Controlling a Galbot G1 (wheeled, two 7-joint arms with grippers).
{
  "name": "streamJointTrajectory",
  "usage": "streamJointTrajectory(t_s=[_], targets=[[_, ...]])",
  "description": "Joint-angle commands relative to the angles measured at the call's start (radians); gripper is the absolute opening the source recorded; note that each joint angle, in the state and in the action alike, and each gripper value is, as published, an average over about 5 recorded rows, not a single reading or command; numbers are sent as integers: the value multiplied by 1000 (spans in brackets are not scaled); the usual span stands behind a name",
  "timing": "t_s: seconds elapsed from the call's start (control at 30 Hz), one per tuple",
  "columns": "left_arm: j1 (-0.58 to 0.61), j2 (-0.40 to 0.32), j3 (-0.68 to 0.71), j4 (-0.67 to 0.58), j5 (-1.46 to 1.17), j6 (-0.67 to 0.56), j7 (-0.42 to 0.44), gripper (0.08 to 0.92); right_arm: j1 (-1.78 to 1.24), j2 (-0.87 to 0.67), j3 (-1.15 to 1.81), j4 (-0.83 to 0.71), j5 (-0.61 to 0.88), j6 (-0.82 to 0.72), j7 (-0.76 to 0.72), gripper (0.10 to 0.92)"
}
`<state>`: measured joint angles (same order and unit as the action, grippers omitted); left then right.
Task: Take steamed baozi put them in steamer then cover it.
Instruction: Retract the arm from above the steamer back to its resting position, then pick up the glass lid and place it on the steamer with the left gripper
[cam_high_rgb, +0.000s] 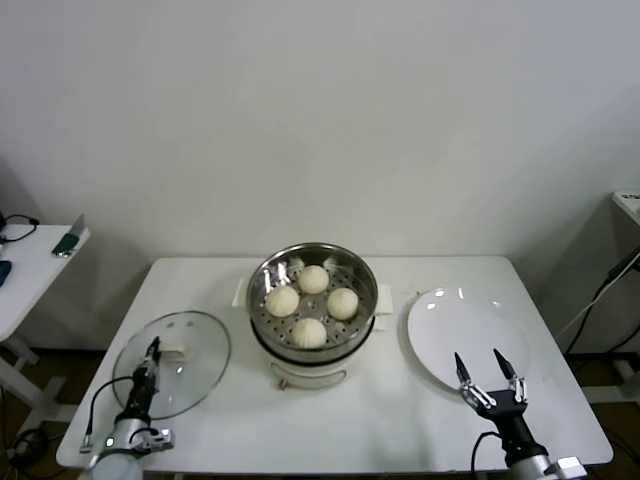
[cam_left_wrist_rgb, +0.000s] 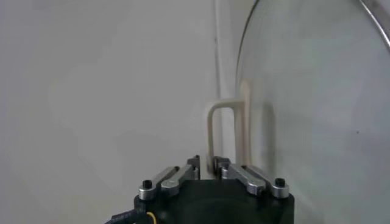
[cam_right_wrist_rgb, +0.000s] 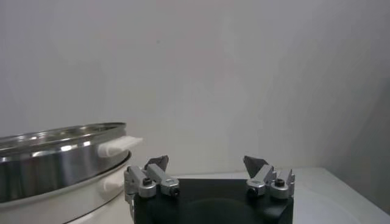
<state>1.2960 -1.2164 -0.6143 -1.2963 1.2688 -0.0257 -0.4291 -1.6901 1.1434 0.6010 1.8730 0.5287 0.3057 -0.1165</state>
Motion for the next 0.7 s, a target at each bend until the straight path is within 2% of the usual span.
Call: streamJointTrajectory(t_s=[0.03, 0.17, 0.27, 0.53, 0.7], targets=[[9, 5, -3, -39, -38, 7, 5, 212, 0, 3, 2, 4, 0, -2, -2, 823], [35, 17, -9, -135, -91, 30, 27, 144, 4, 7, 2, 2, -1, -4, 0, 823], [71, 40, -12, -257, -170, 81, 82, 142, 7, 9, 1, 2, -8, -13, 6, 823], [182, 141, -34, -667, -369, 383, 345, 142, 9, 19, 3, -7, -75, -43, 46, 823], [174, 192, -18, -822, -356, 526, 434, 142, 10, 22, 4, -14, -85, -47, 60, 823]])
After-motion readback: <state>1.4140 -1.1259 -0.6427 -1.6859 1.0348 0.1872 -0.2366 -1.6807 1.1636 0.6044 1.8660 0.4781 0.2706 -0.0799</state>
